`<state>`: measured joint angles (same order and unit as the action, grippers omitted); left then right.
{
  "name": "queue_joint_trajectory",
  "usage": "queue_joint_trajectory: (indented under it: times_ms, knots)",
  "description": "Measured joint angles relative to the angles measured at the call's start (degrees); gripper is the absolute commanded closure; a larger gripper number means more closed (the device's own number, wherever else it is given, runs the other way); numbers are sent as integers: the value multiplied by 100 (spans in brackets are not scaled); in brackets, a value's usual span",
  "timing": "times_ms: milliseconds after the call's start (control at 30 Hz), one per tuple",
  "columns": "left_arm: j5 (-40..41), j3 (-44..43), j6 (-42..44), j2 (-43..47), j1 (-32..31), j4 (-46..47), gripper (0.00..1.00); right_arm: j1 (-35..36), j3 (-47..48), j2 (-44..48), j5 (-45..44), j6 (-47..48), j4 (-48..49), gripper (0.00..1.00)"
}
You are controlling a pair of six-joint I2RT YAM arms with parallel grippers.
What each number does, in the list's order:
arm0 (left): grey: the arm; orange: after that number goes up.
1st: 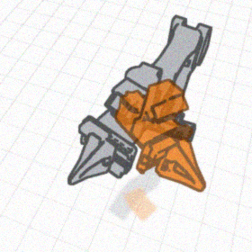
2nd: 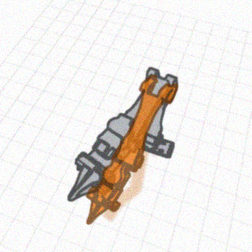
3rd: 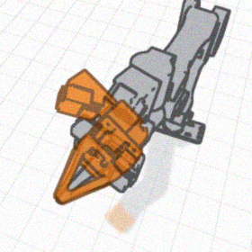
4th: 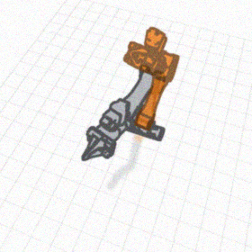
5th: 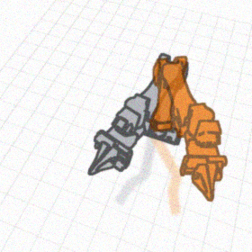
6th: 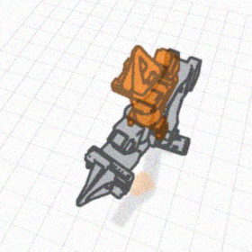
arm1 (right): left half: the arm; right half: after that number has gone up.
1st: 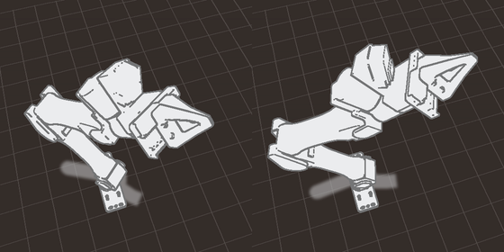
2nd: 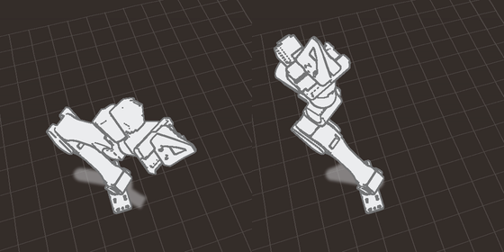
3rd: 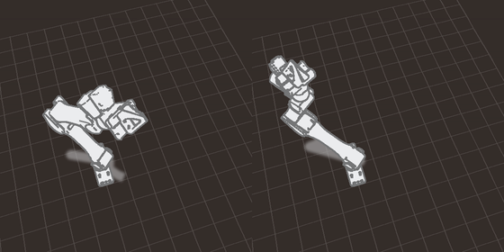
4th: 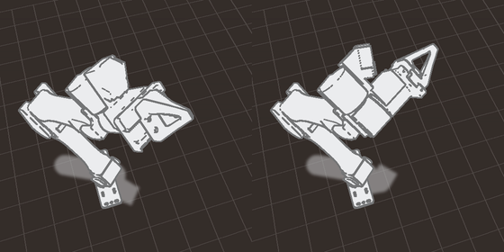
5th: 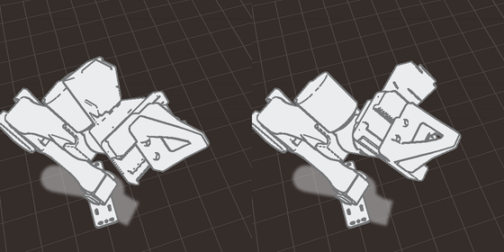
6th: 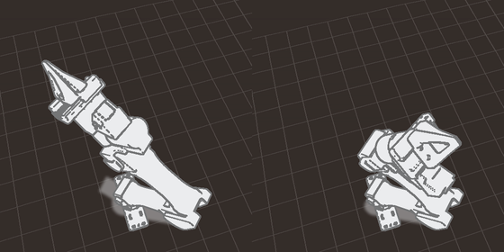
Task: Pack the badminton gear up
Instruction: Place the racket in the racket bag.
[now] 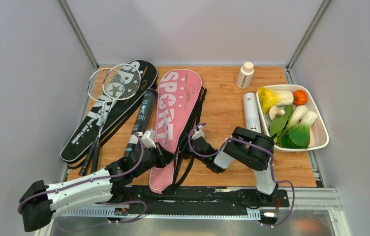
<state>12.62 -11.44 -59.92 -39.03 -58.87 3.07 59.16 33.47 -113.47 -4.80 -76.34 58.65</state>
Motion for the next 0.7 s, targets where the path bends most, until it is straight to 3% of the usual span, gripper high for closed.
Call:
queue_joint_trajectory:
  times_ms: [133,233,300,367,433,500,533,633,700]
  knots:
    - [-20,-9,-28,-61,-13,229,72,-48,-212,254,-9,31,-31,41]
    - [-50,-42,-26,-87,-74,236,71,-52,-365,761,-13,302,-654,59]
    - [-9,-44,-17,-142,-81,114,71,-46,-387,1016,-7,446,-1104,83]
    - [59,-44,-17,-238,-74,-74,73,-37,-382,1292,7,603,-1631,96]
    - [125,-44,-22,-363,-76,-221,74,-35,-317,1456,-24,675,-1980,91]
    - [155,-44,-20,-501,-76,-284,74,-37,-184,1574,-28,748,-2448,71]
    - [164,-44,-20,-566,-76,-293,74,-31,-146,1602,-26,765,-2636,66]
    - [166,-44,-22,-761,-74,-280,74,-20,-133,1690,-28,850,-3084,76]
    - [181,-52,-28,-870,-72,-251,75,-17,-144,1906,-37,955,-3355,73]
